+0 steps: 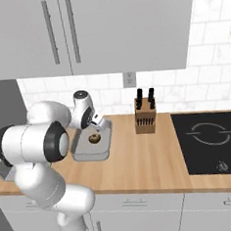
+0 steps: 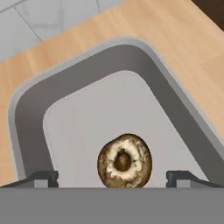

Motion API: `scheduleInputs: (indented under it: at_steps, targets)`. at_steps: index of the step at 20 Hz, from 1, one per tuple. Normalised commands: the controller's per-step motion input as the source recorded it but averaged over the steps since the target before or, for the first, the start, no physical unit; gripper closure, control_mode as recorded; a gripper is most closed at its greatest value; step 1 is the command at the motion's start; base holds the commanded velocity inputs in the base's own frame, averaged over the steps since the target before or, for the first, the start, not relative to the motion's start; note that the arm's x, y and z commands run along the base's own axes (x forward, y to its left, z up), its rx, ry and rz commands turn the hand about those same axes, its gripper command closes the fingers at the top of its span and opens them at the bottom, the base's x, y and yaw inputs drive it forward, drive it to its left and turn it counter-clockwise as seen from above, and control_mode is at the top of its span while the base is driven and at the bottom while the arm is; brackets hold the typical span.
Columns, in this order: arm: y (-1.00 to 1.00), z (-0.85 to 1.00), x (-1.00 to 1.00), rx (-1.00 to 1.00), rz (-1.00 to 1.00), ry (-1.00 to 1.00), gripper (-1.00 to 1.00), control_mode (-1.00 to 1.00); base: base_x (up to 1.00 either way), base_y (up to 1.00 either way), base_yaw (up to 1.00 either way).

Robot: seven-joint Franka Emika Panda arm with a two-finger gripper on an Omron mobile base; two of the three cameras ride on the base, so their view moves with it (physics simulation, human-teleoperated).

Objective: Place one mushroom and one chicken drumstick in each tupperware on the nearby counter, to pack two identical lunches.

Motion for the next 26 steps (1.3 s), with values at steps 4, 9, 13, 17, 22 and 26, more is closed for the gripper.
scheduleInputs:
  at_steps: [4, 9, 13, 17, 22, 26]
  targets:
    - [-0.02, 0.02, -1.00, 0.00, 0.10, -0.29, -1.00, -1.00, 0.00, 0.00, 0.00]
    - [0.00, 0.95, -1.00, 0.00, 0.03, -0.36, -1.00, -1.00, 0.00, 0.00, 0.00]
    - [0.03, 1.00, -1.00, -0.02, 0.00, -0.12, -1.00, -1.00, 0.00, 0.00, 0.00]
    - [0.00, 1.00, -1.00, 0.00, 0.00, 0.13, -1.00, -1.00, 0.00, 0.00, 0.00]
    - [0.00, 0.97, -1.00, -0.01, 0.00, 0.40, -1.00, -1.00, 0.00, 0.00, 0.00]
    - [0.00, 0.00, 0.00, 0.00, 0.00, 0.00, -1.00, 1.00, -1.00, 0.00, 0.12]
